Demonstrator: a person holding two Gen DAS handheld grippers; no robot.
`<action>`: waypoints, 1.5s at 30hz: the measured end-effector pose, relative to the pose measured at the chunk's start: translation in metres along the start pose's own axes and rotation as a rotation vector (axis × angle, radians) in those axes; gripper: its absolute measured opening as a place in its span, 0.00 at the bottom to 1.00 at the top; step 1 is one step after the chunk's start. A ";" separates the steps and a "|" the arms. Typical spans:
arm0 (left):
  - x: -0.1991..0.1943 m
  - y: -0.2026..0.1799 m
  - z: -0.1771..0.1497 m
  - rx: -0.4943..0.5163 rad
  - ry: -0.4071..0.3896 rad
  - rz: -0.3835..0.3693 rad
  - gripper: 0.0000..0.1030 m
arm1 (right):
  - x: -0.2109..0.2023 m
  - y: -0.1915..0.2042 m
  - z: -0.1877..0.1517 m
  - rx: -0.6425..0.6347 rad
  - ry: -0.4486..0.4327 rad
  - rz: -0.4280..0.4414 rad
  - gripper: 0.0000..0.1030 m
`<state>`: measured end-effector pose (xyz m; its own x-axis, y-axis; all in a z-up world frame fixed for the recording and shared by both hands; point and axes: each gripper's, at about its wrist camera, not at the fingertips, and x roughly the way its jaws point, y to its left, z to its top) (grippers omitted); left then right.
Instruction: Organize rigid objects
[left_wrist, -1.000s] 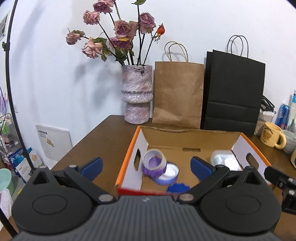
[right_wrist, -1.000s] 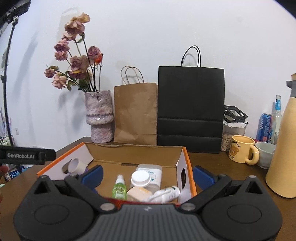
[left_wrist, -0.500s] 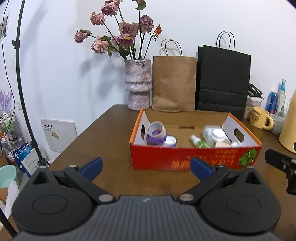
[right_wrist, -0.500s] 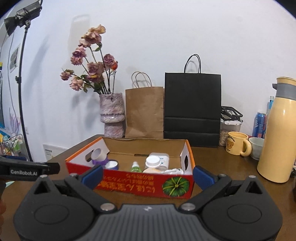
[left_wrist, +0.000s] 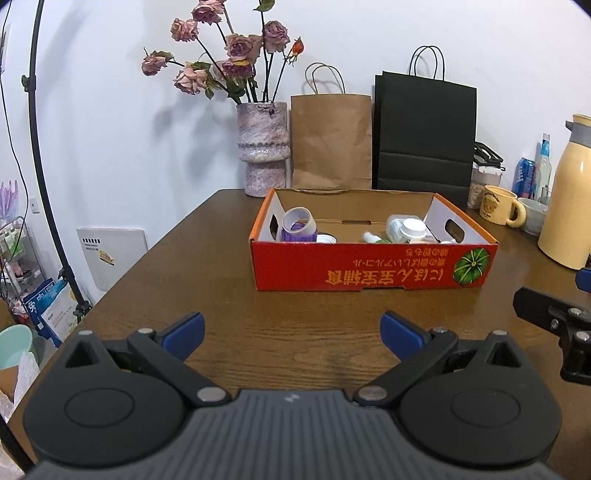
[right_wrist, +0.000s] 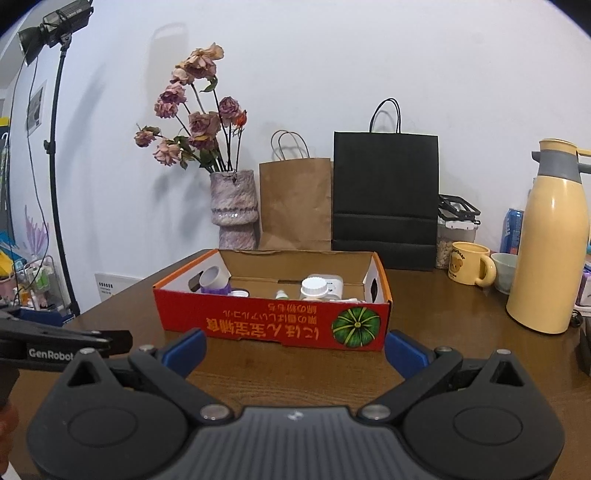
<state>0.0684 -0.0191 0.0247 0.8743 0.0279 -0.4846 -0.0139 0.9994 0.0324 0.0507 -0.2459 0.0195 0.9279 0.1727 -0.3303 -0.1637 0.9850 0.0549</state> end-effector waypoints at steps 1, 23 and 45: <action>-0.001 0.000 -0.001 0.000 0.001 -0.001 1.00 | -0.001 0.000 -0.001 0.000 0.000 0.000 1.00; -0.003 -0.003 -0.002 0.006 0.001 -0.003 1.00 | -0.005 -0.001 -0.002 0.009 -0.001 -0.003 1.00; -0.004 -0.004 -0.002 0.005 0.000 -0.003 1.00 | -0.006 0.000 -0.002 0.011 -0.006 -0.003 1.00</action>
<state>0.0639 -0.0228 0.0251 0.8742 0.0245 -0.4850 -0.0083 0.9993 0.0354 0.0443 -0.2474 0.0196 0.9303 0.1700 -0.3249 -0.1576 0.9854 0.0643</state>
